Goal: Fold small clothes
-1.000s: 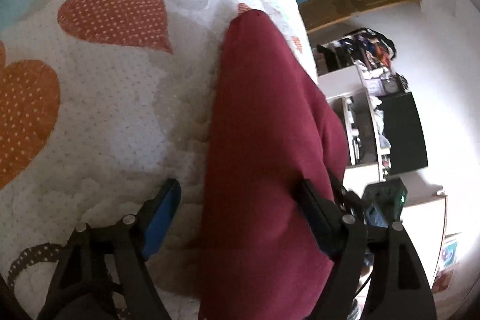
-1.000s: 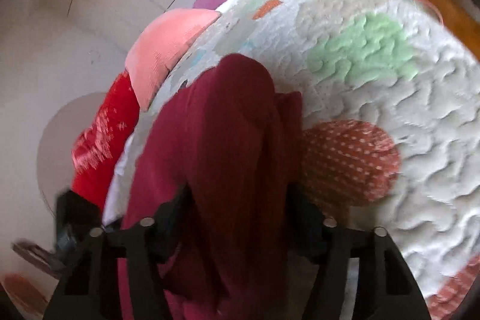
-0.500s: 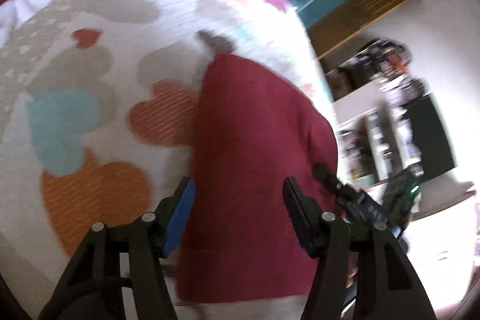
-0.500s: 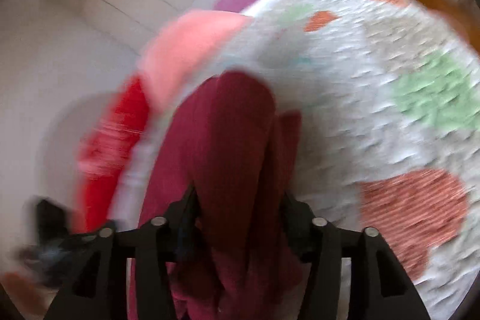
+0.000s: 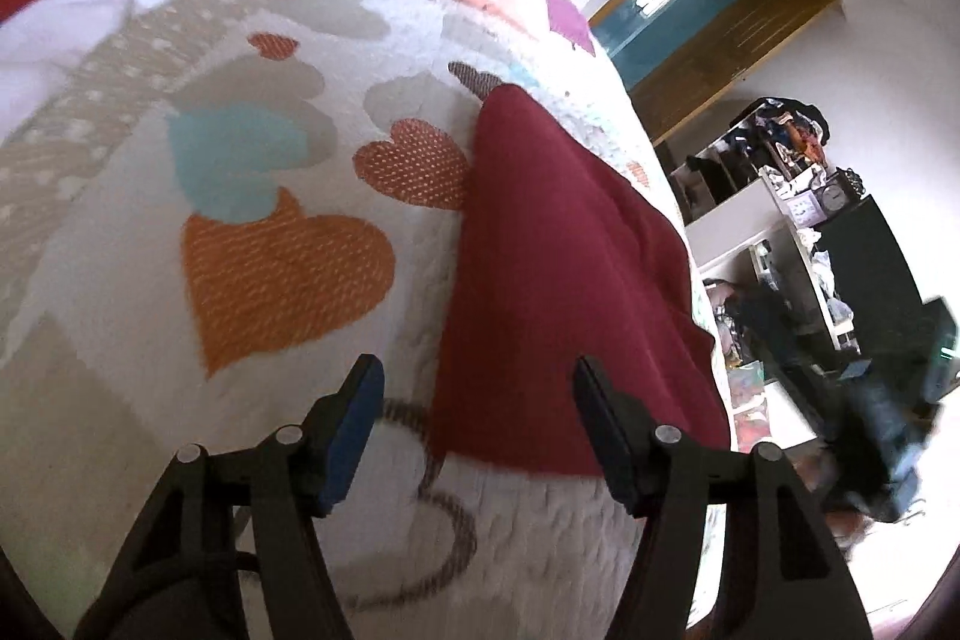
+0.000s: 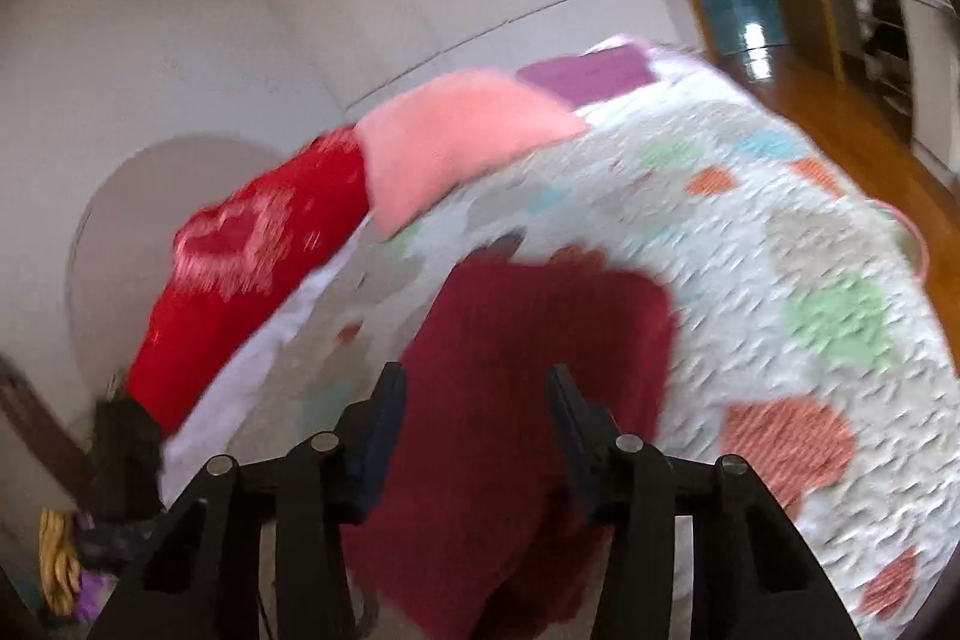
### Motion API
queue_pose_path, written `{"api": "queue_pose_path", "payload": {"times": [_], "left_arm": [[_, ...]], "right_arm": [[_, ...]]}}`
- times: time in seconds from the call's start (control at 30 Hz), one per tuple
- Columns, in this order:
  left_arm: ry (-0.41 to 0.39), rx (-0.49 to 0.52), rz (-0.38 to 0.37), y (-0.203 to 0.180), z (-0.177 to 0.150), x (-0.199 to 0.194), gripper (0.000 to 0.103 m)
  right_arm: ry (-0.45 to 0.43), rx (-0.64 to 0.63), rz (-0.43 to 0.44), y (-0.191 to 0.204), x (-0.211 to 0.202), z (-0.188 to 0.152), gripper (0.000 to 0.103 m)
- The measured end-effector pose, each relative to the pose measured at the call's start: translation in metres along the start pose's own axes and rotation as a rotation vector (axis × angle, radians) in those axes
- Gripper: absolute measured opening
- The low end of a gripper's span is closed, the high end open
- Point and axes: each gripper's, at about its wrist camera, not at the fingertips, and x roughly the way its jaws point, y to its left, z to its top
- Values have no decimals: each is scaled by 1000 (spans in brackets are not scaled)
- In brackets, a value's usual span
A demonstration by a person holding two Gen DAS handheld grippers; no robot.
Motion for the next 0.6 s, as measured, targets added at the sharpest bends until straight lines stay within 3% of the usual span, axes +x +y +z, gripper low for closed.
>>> {"api": "queue_pose_path", "payload": {"times": [0.07,0.13,0.3,0.37,0.4,0.5,0.6], "left_arm": [[-30,24,24,-2,-8,-14,65],[-84,69,47,-7,-20,-36,65],[-280,173,155,-24,-41,-91,74],[-378,202,239,-34,-48,-108,80],[-457,225,310,-42,-55,-123,85],[-639,285,407,-61,-75,-159,100],[-764,308,495,-71,-92,-184,103]], "right_arm": [[97,-2,-24,-3,23,-25,51],[158,37,-58,-18,42,-43,43],[59,142,-38,-19,5,-50,46],[23,114,-84,-8,-14,-53,58],[10,97,-110,-3,-21,-57,60],[2,35,-180,15,-44,-73,67],[3,68,-214,21,-59,-88,68]]}}
